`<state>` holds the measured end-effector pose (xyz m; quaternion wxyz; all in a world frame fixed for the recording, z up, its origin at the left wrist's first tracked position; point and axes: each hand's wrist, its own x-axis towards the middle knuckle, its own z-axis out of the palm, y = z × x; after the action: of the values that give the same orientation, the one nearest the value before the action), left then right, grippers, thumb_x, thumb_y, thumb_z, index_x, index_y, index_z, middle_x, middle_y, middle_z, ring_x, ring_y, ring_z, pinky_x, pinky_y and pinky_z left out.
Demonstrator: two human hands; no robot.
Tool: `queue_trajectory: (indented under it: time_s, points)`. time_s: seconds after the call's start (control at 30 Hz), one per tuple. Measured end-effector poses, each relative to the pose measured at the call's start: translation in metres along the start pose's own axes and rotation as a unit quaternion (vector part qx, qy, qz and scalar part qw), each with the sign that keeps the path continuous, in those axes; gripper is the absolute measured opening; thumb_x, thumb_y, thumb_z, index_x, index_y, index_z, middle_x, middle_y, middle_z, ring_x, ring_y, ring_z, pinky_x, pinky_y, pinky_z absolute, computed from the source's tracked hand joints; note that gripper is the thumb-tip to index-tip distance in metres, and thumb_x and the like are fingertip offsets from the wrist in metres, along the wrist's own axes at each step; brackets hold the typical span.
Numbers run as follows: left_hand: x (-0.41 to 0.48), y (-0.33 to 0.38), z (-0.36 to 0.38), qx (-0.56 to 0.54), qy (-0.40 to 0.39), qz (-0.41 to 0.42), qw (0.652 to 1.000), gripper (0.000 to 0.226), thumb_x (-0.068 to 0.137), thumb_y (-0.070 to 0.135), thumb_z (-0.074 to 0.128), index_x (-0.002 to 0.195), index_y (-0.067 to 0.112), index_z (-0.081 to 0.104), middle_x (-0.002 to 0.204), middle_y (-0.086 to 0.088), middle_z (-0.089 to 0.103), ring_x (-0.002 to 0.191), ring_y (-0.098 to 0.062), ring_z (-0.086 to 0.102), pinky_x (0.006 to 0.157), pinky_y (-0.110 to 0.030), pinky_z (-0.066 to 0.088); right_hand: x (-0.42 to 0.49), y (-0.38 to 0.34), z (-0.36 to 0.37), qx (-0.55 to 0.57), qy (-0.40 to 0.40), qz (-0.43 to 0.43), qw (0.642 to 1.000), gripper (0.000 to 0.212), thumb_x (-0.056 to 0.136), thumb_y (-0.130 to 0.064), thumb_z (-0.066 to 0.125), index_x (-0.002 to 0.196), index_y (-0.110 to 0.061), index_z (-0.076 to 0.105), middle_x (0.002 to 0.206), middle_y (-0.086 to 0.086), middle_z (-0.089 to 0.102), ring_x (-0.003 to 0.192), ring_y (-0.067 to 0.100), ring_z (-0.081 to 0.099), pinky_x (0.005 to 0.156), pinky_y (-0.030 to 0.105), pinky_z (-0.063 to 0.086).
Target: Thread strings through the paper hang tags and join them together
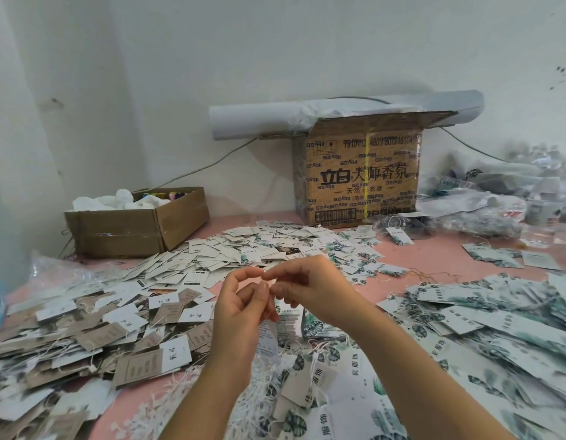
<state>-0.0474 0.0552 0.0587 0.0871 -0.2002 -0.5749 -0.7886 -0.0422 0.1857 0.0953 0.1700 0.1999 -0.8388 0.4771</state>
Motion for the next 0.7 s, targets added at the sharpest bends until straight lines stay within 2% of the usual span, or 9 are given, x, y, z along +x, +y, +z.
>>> queue_trajectory:
  time_s: [0.1, 0.2, 0.33, 0.53, 0.7]
  points:
    - [0.0001, -0.0006, 0.0005, -0.008, 0.0, -0.005, 1.0, 0.011, 0.091, 0.007, 0.05, 0.098, 0.013, 0.055, 0.053, 0.0, 0.056, 0.052, -0.012, 0.052, 0.055, -0.02, 0.05, 0.0002, -0.0004, -0.0012, 0.002, -0.015, 0.005, 1.0, 0.022, 0.084, -0.002, 0.064, 0.08, -0.022, 0.071, 0.056, -0.014, 0.058, 0.055, 0.002, 0.052, 0.059, 0.023, 0.049]
    - [-0.0001, -0.0016, 0.0006, -0.01, 0.003, -0.007, 1.0, 0.01, 0.089, 0.009, 0.052, 0.097, 0.014, 0.055, 0.054, 0.0, 0.056, 0.052, -0.013, 0.052, 0.055, -0.019, 0.05, 0.0002, -0.0007, -0.002, -0.005, -0.018, 0.009, 1.0, 0.03, 0.084, -0.003, 0.064, 0.07, -0.03, 0.063, 0.057, -0.014, 0.057, 0.053, -0.001, 0.051, 0.058, 0.021, 0.048]
    - [-0.0002, -0.0034, 0.0005, -0.006, 0.011, -0.013, 1.0, 0.009, 0.088, 0.011, 0.053, 0.096, 0.014, 0.056, 0.054, 0.0, 0.057, 0.052, -0.013, 0.053, 0.054, -0.019, 0.05, -0.0002, -0.0014, -0.0009, -0.043, -0.027, 0.011, 0.999, 0.017, 0.085, -0.007, 0.063, 0.077, -0.021, 0.062, 0.059, -0.016, 0.055, 0.053, -0.009, 0.05, 0.057, 0.01, 0.043]
    - [-0.0001, -0.0057, -0.0005, 0.037, 0.022, -0.028, 0.999, 0.011, 0.09, 0.01, 0.055, 0.085, 0.012, 0.064, 0.055, 0.0, 0.054, 0.054, -0.015, 0.052, 0.055, -0.022, 0.051, 0.0002, -0.0033, -0.0024, -0.095, -0.005, -0.006, 0.995, 0.012, 0.088, -0.008, 0.059, 0.082, -0.019, 0.058, 0.062, -0.017, 0.049, 0.057, -0.004, 0.044, 0.055, 0.009, 0.035]
    - [0.0006, -0.0059, -0.0007, 0.05, 0.02, -0.05, 0.997, 0.014, 0.091, 0.012, 0.055, 0.085, 0.008, 0.067, 0.053, 0.004, 0.053, 0.051, -0.01, 0.054, 0.062, -0.03, 0.052, 0.0003, -0.0038, -0.0031, -0.094, -0.011, -0.005, 0.996, 0.016, 0.088, -0.008, 0.059, 0.08, -0.021, 0.056, 0.063, -0.018, 0.05, 0.055, -0.007, 0.045, 0.055, 0.008, 0.036]
